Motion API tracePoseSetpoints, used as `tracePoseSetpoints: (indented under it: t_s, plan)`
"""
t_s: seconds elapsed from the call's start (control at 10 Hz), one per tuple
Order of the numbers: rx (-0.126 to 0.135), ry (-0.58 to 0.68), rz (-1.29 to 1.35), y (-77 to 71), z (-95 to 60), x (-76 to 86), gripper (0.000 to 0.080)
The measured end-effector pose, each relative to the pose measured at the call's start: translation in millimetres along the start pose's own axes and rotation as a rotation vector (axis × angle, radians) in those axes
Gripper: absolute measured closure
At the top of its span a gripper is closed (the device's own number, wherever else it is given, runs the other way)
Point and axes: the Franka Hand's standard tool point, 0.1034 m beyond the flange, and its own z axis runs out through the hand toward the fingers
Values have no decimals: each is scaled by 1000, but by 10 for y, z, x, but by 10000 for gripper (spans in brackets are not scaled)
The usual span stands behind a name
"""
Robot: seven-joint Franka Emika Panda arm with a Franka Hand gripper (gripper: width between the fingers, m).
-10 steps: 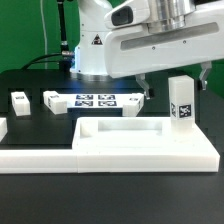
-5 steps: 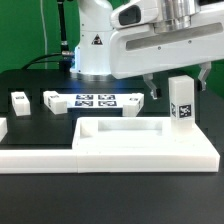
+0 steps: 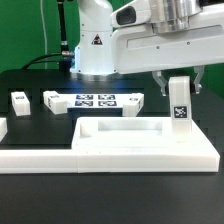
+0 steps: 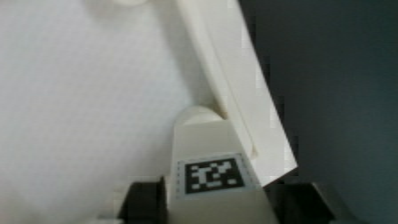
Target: Assemble desk
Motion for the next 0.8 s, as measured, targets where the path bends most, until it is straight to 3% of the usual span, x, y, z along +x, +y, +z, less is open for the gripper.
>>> tracePoseSetpoints:
  t_s: [0.2,0.4,0.7,0.8]
  plan:
    - [-1,-10,257,-79,20,-75,506]
    - [61,2,506,-99,41,-49,506]
    - [184,-6,946,-165,39,-28,506]
    - [182,-6,936,-171,44,-38,506]
